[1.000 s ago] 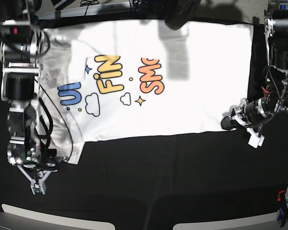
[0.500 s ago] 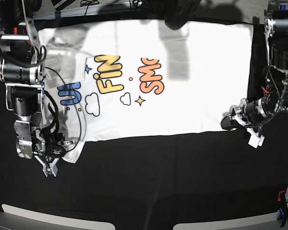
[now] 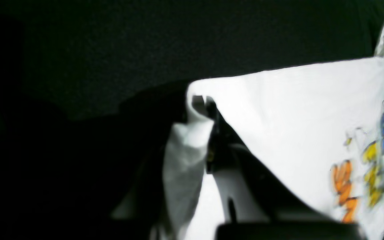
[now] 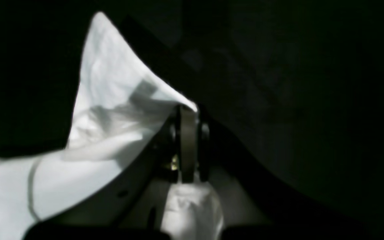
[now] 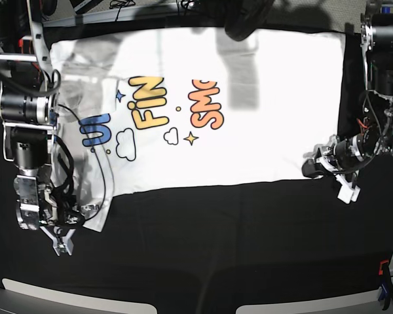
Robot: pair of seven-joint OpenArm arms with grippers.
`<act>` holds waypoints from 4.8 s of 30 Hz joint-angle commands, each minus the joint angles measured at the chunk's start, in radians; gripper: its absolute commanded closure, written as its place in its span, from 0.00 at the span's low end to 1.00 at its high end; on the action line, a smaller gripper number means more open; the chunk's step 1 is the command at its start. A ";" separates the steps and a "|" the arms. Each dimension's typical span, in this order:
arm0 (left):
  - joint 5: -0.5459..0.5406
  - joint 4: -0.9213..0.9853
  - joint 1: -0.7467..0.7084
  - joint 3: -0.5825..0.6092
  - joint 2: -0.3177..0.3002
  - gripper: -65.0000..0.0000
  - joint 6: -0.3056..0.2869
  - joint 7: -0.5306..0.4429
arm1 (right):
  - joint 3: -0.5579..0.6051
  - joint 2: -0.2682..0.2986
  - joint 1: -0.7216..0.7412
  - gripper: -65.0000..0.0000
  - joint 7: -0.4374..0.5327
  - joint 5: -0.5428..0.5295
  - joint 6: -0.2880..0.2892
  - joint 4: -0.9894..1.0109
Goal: Layout the t-shirt on the table in an organized manner, then fold the t-shirt properly
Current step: 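Fold the shirt's side edges inward toward the middle with both grippers, then grasp the folded shirt ends with both grippers and straighten the strip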
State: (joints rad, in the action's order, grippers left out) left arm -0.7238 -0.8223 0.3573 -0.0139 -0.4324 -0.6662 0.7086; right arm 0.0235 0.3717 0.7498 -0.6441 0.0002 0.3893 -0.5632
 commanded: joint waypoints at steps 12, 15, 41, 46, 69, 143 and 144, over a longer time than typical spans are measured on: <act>0.114 -0.369 -0.021 -0.006 -0.015 1.00 -0.015 0.032 | -0.004 0.094 0.033 1.00 -0.108 -0.157 0.241 -0.234; 0.114 -0.459 -0.077 -0.006 -0.022 1.00 -0.015 0.031 | -0.004 0.106 -0.031 1.00 -0.153 -0.238 0.259 -0.359; 0.159 -0.990 -0.602 -0.110 -0.084 1.00 0.041 0.092 | -0.568 0.098 -0.872 1.00 -0.217 -0.394 0.270 -1.118; 0.159 -0.990 -0.624 -0.110 -0.084 1.00 0.041 0.092 | -0.568 0.062 -0.872 1.00 -0.243 -0.397 0.285 -1.118; -0.070 -1.073 -0.623 -0.111 -0.087 0.42 0.042 0.425 | -0.694 0.058 -0.872 0.55 -0.379 -0.436 0.285 -1.328; -0.326 -0.692 -0.764 -0.533 0.055 0.43 0.086 0.218 | -1.129 -0.125 -0.886 0.55 -0.474 -0.902 0.309 -1.411; -0.316 -0.673 -0.755 -0.533 0.059 0.43 0.085 0.215 | -1.129 -0.125 -0.885 0.55 -0.474 -0.902 0.309 -1.411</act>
State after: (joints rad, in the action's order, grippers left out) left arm -1.0256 -1.4826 -0.4015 -0.5388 -0.3569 -0.5739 0.9390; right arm -1.1015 0.2276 -0.1417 -1.1465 -0.8814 0.6926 -1.9572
